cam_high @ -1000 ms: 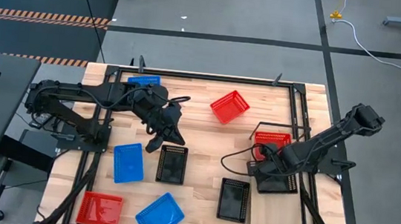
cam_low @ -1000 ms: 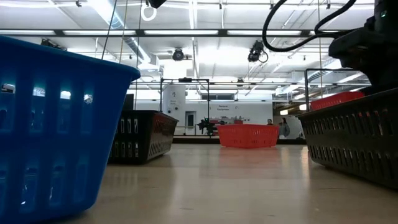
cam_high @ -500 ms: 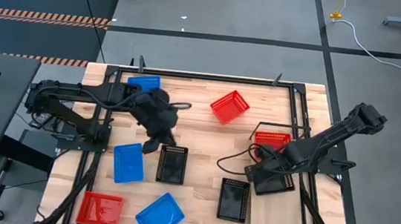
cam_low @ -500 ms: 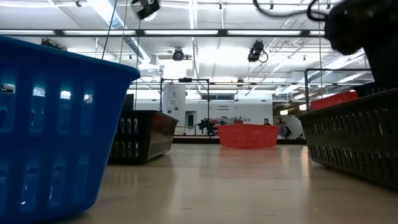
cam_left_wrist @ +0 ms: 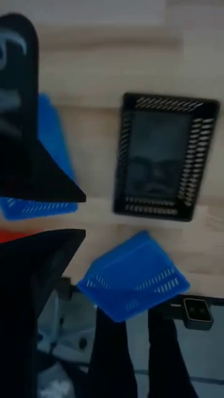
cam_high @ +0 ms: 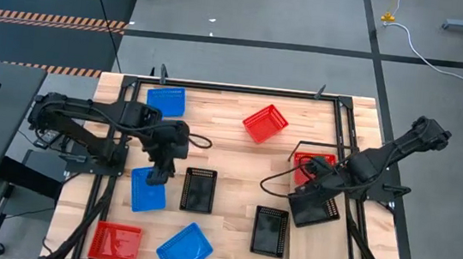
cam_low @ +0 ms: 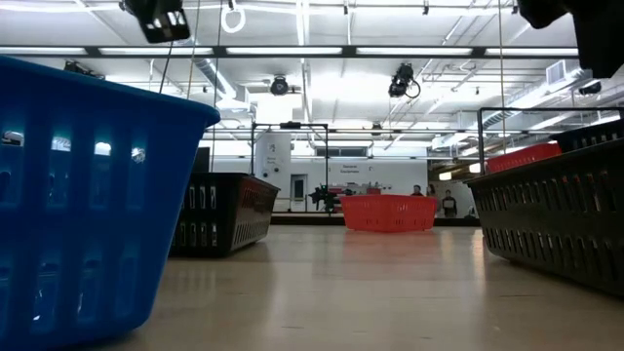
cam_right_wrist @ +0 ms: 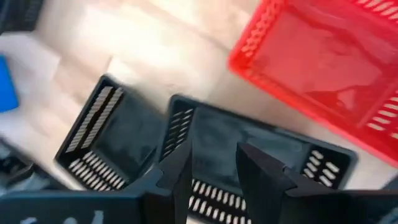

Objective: Stack baskets on shelf by color
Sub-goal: Put the top black bin on the shelf

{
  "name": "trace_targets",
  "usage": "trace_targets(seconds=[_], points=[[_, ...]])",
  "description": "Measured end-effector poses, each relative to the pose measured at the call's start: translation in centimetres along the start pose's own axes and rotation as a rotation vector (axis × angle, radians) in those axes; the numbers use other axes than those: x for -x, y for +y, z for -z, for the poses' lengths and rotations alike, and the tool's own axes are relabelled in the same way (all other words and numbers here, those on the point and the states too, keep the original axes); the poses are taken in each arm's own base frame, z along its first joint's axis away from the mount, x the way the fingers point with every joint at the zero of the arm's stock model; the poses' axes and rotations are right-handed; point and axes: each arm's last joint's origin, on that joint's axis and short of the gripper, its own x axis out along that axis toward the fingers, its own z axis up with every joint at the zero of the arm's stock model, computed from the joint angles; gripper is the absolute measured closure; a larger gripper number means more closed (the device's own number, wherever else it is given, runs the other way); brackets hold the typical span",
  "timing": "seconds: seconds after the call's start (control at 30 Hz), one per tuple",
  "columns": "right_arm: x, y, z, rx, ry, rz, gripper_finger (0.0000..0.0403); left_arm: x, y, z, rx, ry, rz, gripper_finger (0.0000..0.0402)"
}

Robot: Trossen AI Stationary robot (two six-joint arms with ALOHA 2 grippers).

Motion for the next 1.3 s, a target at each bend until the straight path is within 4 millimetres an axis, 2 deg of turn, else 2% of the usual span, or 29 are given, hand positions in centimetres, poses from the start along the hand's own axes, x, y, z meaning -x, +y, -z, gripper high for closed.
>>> trace_targets(seconds=[0.13, 0.27, 0.47, 0.63, 0.83, 0.93, 1.03, 1.1, 1.17, 1.3], points=[[0.1, 0.6, 0.4, 0.117, 0.054, -0.069, 0.0274, -0.5, -1.7, 1.6, 0.037, 0.125, -0.002, 0.0318], [0.0, 0.3, 0.5, 0.197, 0.052, -0.035, 0.0274, -1.0, -3.5, 3.8, 0.043, 0.243, -0.092, 0.0312], [0.6, -0.4, 0.0, 0.238, -0.018, -0.024, 0.0274, -1.8, -6.2, 4.9, 0.081, 0.176, -0.134, 0.0299], [1.8, -1.1, -0.4, 0.272, -0.060, -0.095, 0.0274, -4.9, -7.2, 5.1, 0.221, 0.103, -0.037, 0.0298], [3.4, -2.2, -0.2, 0.293, -0.067, -0.191, 0.0274, -9.6, -7.3, 6.8, 0.365, 0.097, 0.007, 0.0298], [4.2, -3.0, 0.3, 0.323, -0.046, -0.236, 0.0274, -10.0, -8.3, 5.8, 0.384, -0.023, 0.138, 0.0299], [4.7, -4.0, 0.7, 0.340, -0.027, -0.225, 0.0274, -8.9, -10.2, 4.4, 0.233, -0.168, 0.251, 0.0304], [5.0, -4.7, 0.8, 0.316, -0.007, -0.214, 0.0274, -8.3, -11.0, 3.6, 0.090, -0.201, 0.233, 0.0312], [5.2, -5.2, 0.9, 0.255, 0.027, -0.213, 0.0274, -8.1, -11.2, 3.4, -0.005, -0.144, 0.148, 0.0320], [5.2, -6.0, 1.5, 0.064, 0.110, -0.142, 0.0274, -8.7, -10.5, 2.4, -0.019, -0.034, 0.050, 0.0326]])
